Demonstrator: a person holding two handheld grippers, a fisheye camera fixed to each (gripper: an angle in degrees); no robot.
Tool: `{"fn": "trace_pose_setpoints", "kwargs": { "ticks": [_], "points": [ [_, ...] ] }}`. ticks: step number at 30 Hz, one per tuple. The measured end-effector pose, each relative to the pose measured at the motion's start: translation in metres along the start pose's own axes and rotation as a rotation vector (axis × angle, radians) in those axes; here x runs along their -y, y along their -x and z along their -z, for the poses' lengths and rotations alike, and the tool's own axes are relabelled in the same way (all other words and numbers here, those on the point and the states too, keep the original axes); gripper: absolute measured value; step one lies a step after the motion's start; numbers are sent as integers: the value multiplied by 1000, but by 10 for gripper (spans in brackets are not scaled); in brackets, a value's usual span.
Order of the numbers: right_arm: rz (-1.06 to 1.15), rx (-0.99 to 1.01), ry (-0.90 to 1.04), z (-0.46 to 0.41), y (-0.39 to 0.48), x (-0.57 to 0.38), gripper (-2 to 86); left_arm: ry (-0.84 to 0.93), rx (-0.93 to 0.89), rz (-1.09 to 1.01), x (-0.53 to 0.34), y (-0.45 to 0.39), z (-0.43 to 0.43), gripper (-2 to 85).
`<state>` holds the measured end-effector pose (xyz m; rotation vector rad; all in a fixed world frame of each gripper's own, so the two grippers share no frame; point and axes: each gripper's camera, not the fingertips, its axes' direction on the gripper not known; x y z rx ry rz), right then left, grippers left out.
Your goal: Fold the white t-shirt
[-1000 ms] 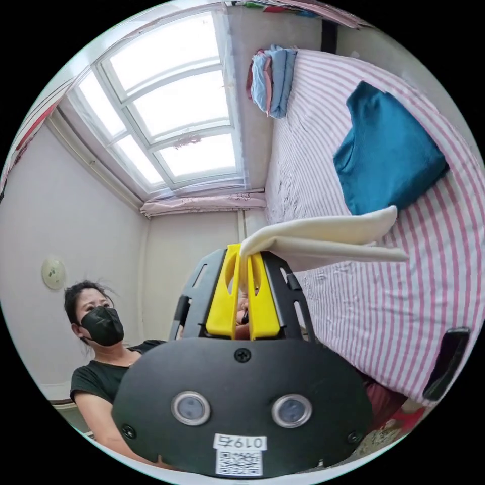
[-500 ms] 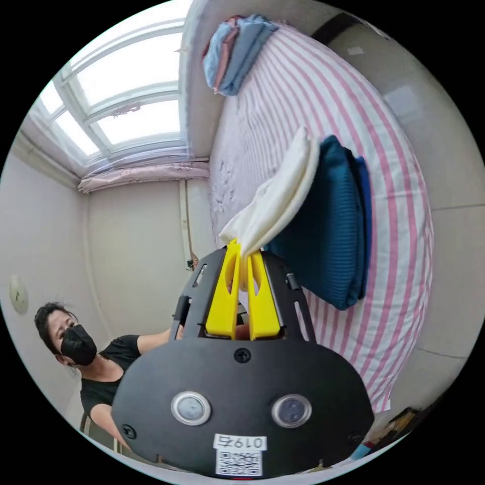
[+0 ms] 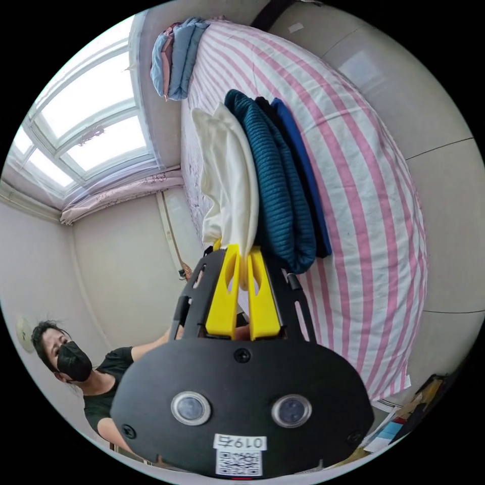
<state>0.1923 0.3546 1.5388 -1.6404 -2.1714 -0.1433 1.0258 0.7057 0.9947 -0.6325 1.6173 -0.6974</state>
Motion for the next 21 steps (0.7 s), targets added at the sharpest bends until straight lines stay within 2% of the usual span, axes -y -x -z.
{"fn": "trace_pose_setpoints", "kwargs": {
  "ticks": [7, 11, 15, 16, 19, 21],
  "points": [
    [-8, -112, 66, 21, 51, -4, -2, 1, -35, 109, -20, -2, -2, 21],
    [-18, -112, 53, 30, 71, -13, 0, -83, -141, 210, -40, 9, 7, 18],
    [-42, -85, 28, 38, 85, -28, 9, -183, -171, 230, -51, 8, 27, 18],
    [-41, -75, 24, 40, 90, -32, 13, -196, -151, 179, -52, -2, 34, 18],
    [-2, -77, 22, 44, 105, -44, 34, -91, 60, -170, -47, -66, 33, 25],
    [48, -153, 42, 45, 119, -51, 46, -38, 159, -340, -47, -105, 20, 36]
  ]
}}
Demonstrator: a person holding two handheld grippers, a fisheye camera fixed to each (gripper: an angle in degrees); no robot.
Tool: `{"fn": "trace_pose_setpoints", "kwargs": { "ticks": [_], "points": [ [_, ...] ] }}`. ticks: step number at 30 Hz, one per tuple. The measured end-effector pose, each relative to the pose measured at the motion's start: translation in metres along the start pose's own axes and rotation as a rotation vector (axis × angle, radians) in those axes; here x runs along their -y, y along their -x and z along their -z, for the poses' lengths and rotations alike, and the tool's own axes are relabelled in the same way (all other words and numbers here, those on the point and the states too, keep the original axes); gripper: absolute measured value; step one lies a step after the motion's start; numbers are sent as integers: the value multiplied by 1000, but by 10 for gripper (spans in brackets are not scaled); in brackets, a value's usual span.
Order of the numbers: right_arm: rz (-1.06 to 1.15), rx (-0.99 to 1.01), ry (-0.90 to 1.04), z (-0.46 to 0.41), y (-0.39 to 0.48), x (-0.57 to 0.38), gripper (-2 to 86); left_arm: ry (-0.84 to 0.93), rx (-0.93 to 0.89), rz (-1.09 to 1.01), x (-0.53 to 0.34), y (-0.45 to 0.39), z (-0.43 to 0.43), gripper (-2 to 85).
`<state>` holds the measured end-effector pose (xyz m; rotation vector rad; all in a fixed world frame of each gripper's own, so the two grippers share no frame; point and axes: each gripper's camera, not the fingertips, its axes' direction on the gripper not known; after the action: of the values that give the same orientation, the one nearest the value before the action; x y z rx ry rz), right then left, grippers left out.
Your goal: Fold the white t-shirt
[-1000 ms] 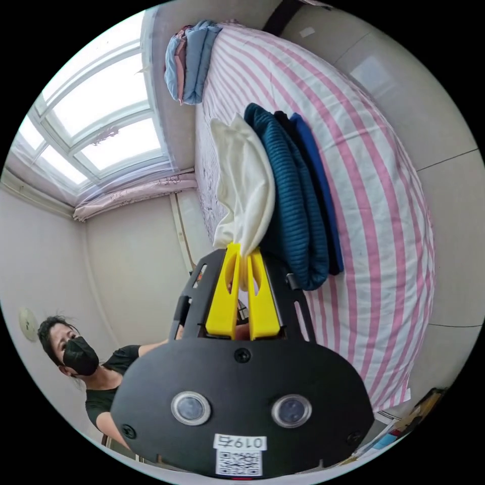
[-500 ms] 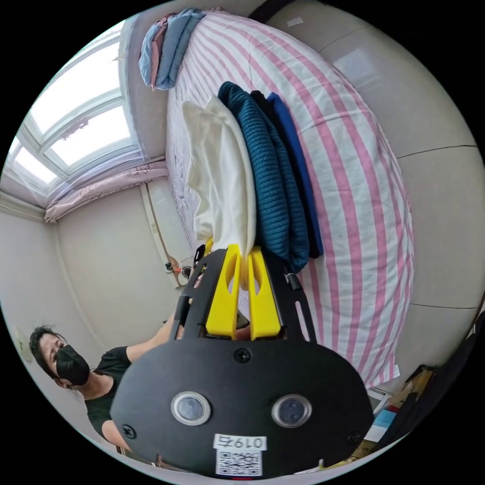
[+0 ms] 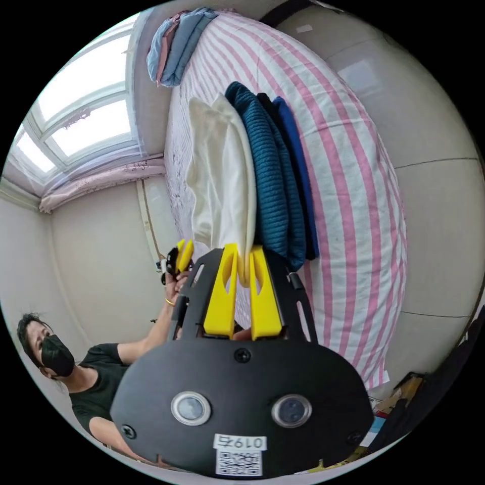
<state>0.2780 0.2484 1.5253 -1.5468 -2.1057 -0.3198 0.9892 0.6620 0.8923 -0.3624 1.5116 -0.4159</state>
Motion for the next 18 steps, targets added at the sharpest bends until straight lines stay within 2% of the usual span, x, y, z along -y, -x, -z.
{"fn": "trace_pose_setpoints", "kwargs": {
  "ticks": [2, 5, 8, 10, 15, 18],
  "points": [
    [54, -80, 19, 2, 16, -6, 52, 52, 160, -211, 17, -48, -16, 49],
    [108, -178, 22, 9, 40, -18, 69, 107, 369, -343, 38, -89, -44, 60],
    [165, -271, 49, 17, 62, -30, 81, 132, 435, -407, 64, -111, -67, 83],
    [218, -381, -38, 32, 80, -43, 71, 170, 442, -418, 80, -119, -80, 99],
    [320, -364, -328, 67, 115, -48, 61, 257, 471, -456, 107, -135, -99, 109],
    [368, -397, -325, 62, 136, -35, 82, 305, 485, -497, 113, -146, -104, 91]
  ]
}}
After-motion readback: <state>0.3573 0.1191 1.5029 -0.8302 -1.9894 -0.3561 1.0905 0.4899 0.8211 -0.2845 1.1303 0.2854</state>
